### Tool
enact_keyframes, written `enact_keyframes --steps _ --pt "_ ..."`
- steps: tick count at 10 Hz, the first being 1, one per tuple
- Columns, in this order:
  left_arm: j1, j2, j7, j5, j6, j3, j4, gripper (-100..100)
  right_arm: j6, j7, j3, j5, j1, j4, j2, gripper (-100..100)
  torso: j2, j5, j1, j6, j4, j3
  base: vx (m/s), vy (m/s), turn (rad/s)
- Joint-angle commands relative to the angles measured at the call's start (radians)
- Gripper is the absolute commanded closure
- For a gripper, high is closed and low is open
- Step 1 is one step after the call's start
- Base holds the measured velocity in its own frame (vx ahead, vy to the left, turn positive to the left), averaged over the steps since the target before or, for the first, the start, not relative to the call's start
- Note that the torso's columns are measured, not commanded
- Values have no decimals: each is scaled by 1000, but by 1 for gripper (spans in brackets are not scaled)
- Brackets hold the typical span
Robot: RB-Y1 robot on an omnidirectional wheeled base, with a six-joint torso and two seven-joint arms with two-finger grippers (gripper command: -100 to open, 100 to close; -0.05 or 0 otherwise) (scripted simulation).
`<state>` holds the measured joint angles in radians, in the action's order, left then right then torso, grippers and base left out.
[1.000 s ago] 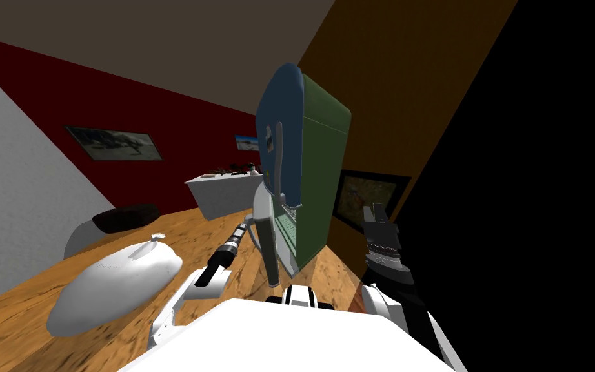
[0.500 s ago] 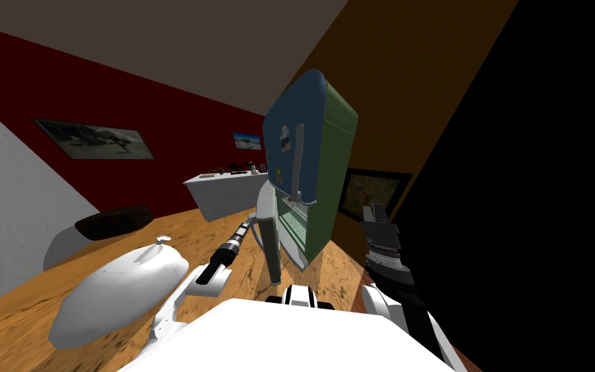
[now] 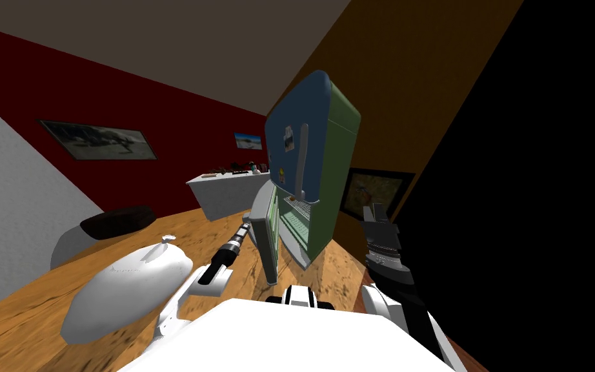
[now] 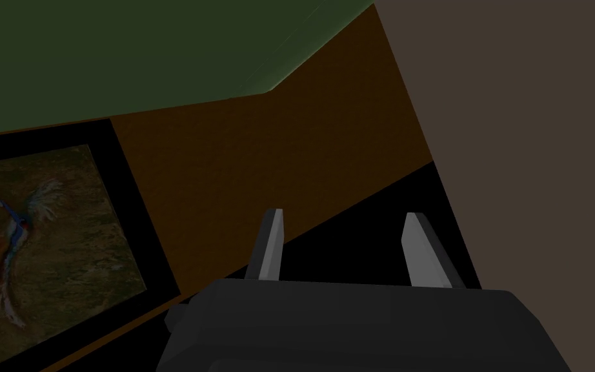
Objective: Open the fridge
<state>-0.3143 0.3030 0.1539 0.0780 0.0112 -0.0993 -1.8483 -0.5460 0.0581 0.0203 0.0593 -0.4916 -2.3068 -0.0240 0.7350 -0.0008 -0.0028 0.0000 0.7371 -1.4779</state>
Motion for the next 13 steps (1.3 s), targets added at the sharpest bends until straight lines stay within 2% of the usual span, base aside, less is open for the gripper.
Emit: enact_keyframes --steps 1,5,13 --pt "13 -17 9 11 49 -12 63 -100 0 0 0 0 0 0 0 0 0 2 3 3 0 1 35 -34 41" --pt "28 -41 21 26 104 -26 137 -100 0 0 0 0 0 0 0 0 -6 3 5 4 -4 -3 25 -26 36" --pt "46 -68 34 44 167 -42 221 -100 0 0 0 0 0 0 0 0 -16 9 10 5 -12 -8 17 -15 22"
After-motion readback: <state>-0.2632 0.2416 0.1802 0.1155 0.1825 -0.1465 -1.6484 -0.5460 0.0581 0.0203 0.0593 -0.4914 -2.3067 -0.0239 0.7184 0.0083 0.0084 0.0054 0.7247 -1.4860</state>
